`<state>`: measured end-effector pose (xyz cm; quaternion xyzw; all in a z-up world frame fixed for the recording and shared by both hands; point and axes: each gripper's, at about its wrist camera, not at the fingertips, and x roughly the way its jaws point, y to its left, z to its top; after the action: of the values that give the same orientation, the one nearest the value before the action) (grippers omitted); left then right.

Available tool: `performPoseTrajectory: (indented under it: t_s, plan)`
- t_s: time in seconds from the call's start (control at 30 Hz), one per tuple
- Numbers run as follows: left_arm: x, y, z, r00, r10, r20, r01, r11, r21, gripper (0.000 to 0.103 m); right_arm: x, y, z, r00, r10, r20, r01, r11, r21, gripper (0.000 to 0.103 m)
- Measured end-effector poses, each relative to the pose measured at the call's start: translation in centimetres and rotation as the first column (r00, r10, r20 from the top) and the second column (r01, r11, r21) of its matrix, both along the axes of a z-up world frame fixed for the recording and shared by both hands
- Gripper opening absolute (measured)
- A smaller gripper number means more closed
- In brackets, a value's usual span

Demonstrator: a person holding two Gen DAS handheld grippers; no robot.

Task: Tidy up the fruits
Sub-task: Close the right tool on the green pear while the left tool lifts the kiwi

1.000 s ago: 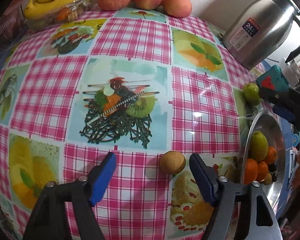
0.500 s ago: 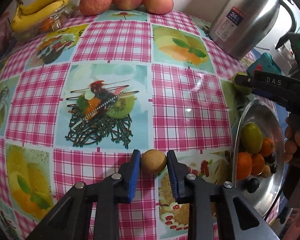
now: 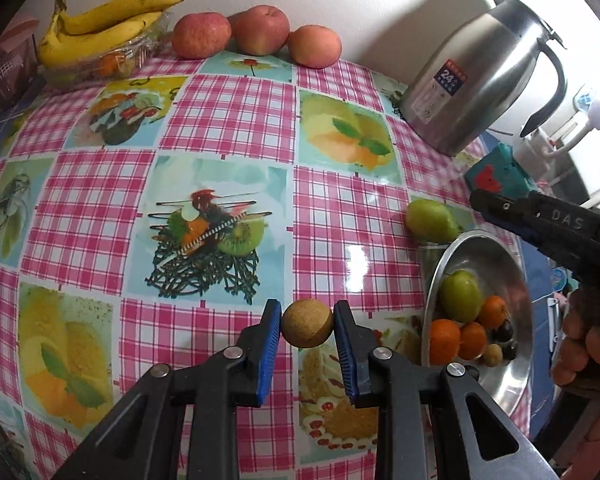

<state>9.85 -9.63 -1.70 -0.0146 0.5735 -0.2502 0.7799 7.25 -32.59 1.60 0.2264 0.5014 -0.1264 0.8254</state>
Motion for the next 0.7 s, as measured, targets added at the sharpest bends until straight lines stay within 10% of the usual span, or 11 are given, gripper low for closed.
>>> performPoseTrajectory:
  t_s: [0.2, 0.43, 0.7]
  plan:
    - [0.3, 0.7, -0.2, 0.999, 0.024, -0.032, -0.024, 1.000, -0.017, 0.029, 1.5, 1.6, -1.3, 0.996, 0.064, -0.061, -0.067, 0.997, -0.036, 0.050]
    - [0.8, 0.2, -0.9, 0.999, 0.013, -0.043, -0.014, 1.000, -0.013, 0.029, 4.0, 2.8, -4.3, 0.969, 0.137, -0.204, -0.169, 0.975, -0.146, 0.050]
    - [0.8, 0.4, -0.7, 0.999, 0.023, -0.030, -0.024, 1.000, -0.016, 0.029, 3.0, 1.9, -3.8, 0.983, 0.107, -0.150, -0.123, 0.987, -0.105, 0.041]
